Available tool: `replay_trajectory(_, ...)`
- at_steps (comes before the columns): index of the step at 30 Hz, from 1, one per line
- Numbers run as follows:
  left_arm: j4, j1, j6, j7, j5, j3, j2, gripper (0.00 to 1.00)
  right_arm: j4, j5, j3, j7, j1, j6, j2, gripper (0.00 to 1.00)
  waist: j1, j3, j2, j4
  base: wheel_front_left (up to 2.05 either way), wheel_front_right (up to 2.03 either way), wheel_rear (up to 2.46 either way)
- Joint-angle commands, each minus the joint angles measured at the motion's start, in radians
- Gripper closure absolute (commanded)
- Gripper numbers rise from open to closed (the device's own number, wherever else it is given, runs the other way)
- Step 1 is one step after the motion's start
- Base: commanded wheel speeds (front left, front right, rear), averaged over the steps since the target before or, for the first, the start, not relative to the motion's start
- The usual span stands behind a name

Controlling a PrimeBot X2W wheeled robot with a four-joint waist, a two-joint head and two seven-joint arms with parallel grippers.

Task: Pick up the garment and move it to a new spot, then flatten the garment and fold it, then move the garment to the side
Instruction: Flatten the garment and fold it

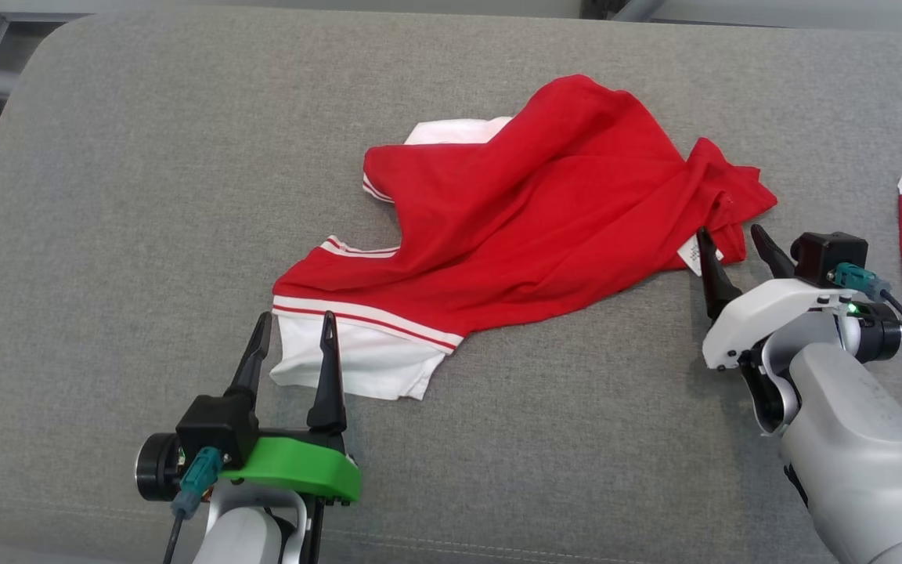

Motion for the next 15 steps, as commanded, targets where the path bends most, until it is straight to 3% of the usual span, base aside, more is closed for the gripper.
replay_trajectory(1,-0.002,-0.016,0.005,-0.003,0.007,0.005,0.002,0.0,0.021,-0.009,0.0,-0.003,-0.021,-0.001,-0.002,0.0,0.0,0.022,0.0,0.025,0.0,0.0,0.0)
replay_trajectory(6,-0.004,-0.02,0.006,-0.003,0.004,0.01,0.002,0.0,0.098,-0.014,0.015,-0.003,-0.069,-0.001,0.004,0.0,0.0,0.038,0.0,0.039,0.0,0.0,0.0)
replay_trajectory(7,-0.005,-0.021,0.007,-0.003,0.004,0.01,0.002,0.0,0.107,-0.014,0.018,-0.003,-0.077,-0.001,0.005,0.09,0.0,0.039,0.0,0.039,0.0,0.0,0.0)
replay_trajectory(8,-0.005,-0.021,0.009,-0.003,0.003,0.01,0.002,0.0,0.114,-0.013,0.021,-0.003,-0.083,-0.001,0.006,0.37,0.0,0.04,0.0,0.039,0.0,0.0,0.0)
replay_trajectory(9,-0.006,-0.022,0.008,-0.003,0.002,0.01,0.002,0.0,0.119,-0.016,0.025,-0.003,-0.089,-0.001,0.005,0.55,0.0,0.042,0.0,0.038,0.0,0.0,0.0)
replay_trajectory(11,-0.005,-0.023,0.01,-0.003,0.003,0.012,0.002,0.0,0.112,-0.023,0.031,-0.003,-0.101,-0.001,0.0,0.7,0.0,0.043,0.0,0.033,0.0,0.0,0.0)
replay_trajectory(13,-0.003,-0.024,0.012,-0.003,0.006,0.017,0.002,0.0,0.085,-0.028,0.034,-0.003,-0.105,-0.001,-0.002,0.98,0.0,0.042,0.0,0.024,0.0,0.0,0.0)
replay_trajectory(15,-0.002,-0.022,0.012,-0.003,0.009,0.017,0.002,0.0,0.047,-0.033,0.033,-0.003,-0.097,-0.001,-0.006,1.0,0.0,0.039,0.0,0.014,0.0,0.0,0.0)
